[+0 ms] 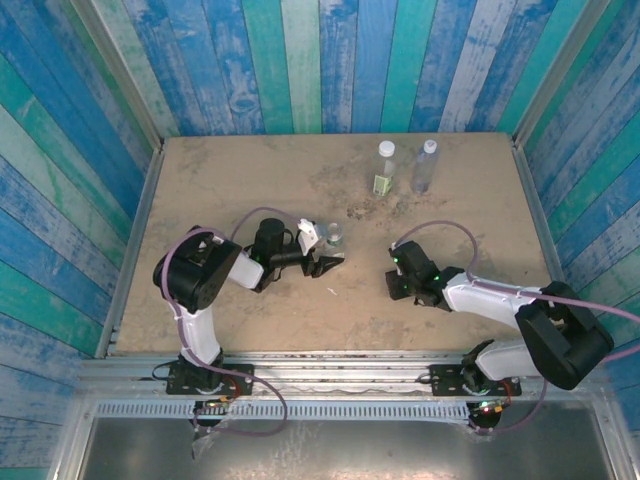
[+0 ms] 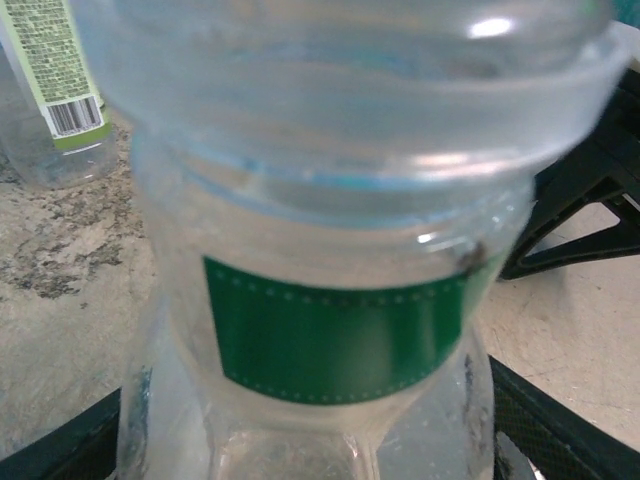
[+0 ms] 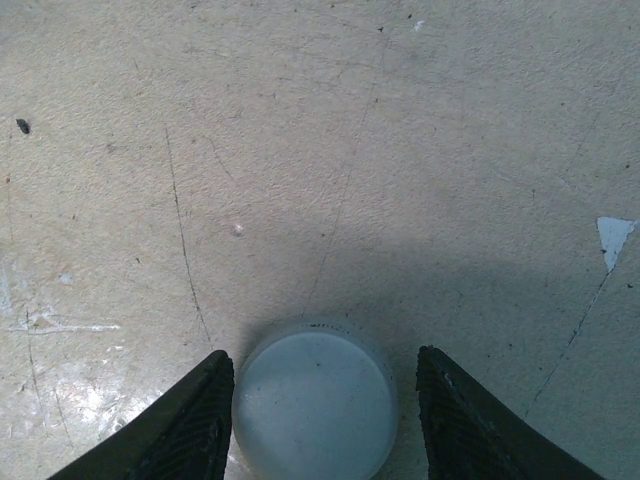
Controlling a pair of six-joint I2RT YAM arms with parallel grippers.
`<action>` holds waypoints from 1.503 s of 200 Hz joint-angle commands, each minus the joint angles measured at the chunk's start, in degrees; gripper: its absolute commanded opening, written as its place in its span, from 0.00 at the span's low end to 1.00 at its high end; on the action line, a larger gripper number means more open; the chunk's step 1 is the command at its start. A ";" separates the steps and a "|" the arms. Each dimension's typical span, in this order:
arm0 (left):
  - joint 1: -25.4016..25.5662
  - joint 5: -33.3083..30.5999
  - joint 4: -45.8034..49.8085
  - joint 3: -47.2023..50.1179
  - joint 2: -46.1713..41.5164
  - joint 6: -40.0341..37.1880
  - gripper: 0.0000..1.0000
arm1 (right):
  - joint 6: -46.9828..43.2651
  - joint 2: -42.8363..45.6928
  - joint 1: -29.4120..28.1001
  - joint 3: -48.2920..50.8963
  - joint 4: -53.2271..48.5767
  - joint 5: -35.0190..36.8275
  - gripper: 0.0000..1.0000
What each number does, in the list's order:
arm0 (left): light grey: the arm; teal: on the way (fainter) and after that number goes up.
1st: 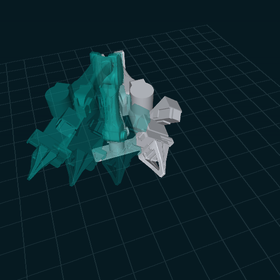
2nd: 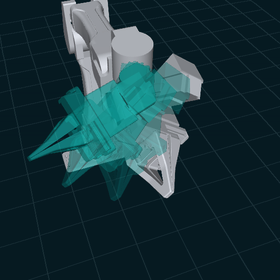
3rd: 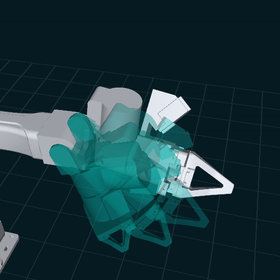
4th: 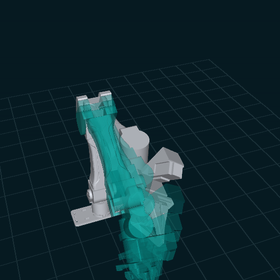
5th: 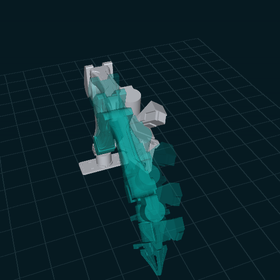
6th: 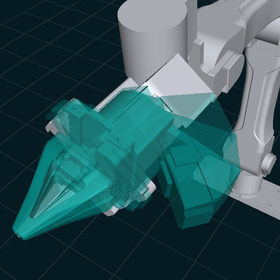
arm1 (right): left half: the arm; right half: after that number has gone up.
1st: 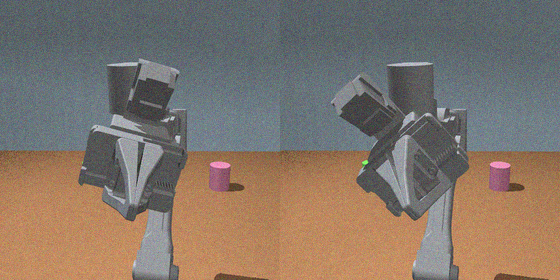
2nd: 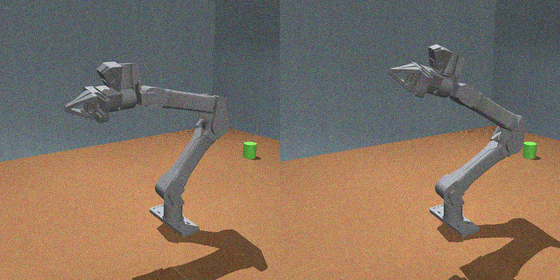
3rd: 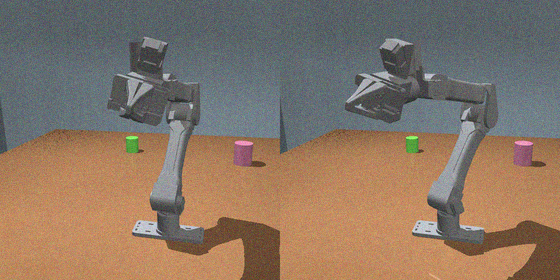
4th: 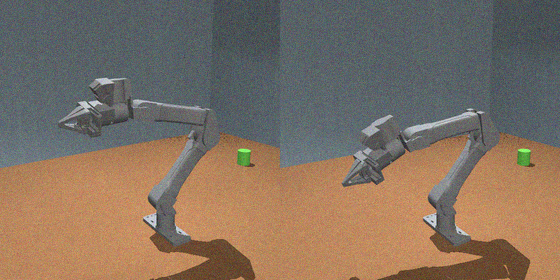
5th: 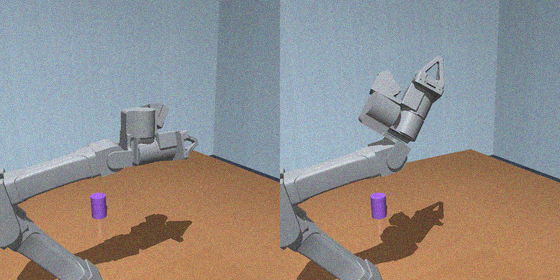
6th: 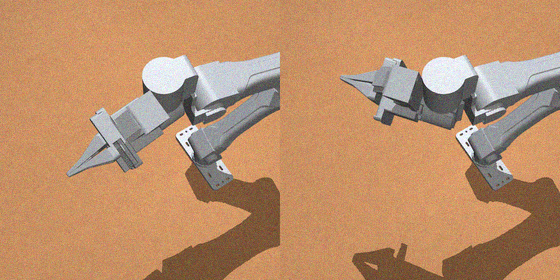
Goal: Screw on the bottle caps
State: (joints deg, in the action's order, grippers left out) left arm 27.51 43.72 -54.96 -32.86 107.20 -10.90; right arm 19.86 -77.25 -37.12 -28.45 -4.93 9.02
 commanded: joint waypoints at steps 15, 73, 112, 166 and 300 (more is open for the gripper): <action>0.44 2.09 1.33 -1.24 2.62 -0.96 0.74 | -0.67 0.00 -0.40 -1.61 -1.93 0.78 0.49; 0.71 2.64 2.90 -1.91 2.62 -1.67 0.75 | -1.05 -0.09 -0.40 -2.30 -2.37 0.34 0.47; 0.79 2.81 3.32 -2.02 2.73 -2.01 0.75 | -0.30 -0.53 -0.38 -1.62 -2.45 0.22 0.51; 0.79 3.21 3.37 -2.13 2.97 -1.93 0.75 | -0.25 -1.32 -0.40 -1.52 -2.24 -0.32 0.47; 1.93 3.97 6.69 -3.30 2.76 -3.61 0.75 | -1.43 1.99 -0.31 -7.78 -9.62 -0.99 0.43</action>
State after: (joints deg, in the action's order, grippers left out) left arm 28.84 46.28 -49.93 -35.24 108.01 -13.30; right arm 19.16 -76.82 -37.10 -33.01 -10.68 8.80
